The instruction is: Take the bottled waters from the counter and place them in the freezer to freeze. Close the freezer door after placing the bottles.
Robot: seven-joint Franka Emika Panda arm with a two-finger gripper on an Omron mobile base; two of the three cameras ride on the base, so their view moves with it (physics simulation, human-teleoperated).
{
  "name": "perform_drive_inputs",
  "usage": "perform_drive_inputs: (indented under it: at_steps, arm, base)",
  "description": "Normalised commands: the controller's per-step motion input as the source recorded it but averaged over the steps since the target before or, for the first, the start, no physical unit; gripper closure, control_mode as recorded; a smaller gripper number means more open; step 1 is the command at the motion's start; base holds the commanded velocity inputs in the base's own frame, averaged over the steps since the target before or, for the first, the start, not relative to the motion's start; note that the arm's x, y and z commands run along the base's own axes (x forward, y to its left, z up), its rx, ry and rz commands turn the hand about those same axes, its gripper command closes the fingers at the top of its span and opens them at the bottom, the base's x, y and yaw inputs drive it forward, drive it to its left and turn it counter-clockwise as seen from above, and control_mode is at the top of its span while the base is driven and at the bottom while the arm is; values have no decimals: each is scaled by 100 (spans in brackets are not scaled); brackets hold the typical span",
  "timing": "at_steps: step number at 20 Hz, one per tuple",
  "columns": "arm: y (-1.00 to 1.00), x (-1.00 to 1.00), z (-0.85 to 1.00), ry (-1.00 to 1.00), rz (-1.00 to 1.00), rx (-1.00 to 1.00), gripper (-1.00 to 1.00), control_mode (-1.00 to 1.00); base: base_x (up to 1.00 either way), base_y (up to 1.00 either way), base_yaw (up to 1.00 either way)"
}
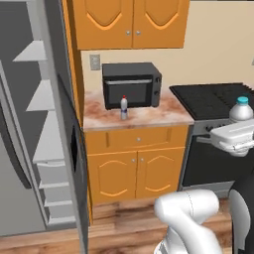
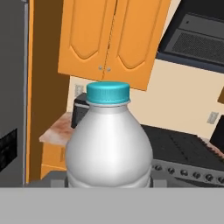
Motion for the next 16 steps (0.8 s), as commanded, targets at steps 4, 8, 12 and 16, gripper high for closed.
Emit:
perform_drive_inputs:
  at_steps: [4, 8, 12, 16]
  arm:
    - [0, 0, 0, 0, 0, 0, 100, 100]
    - [0, 0, 0, 0, 0, 0, 100, 100]
    - [0, 0, 0, 0, 0, 0, 100, 100]
    - [0, 0, 0, 0, 0, 0, 100, 100]
  base:
    - [-8, 100, -3]
    - [0, 100, -4]
    - [0, 100, -6]
    - [-1, 100, -13]
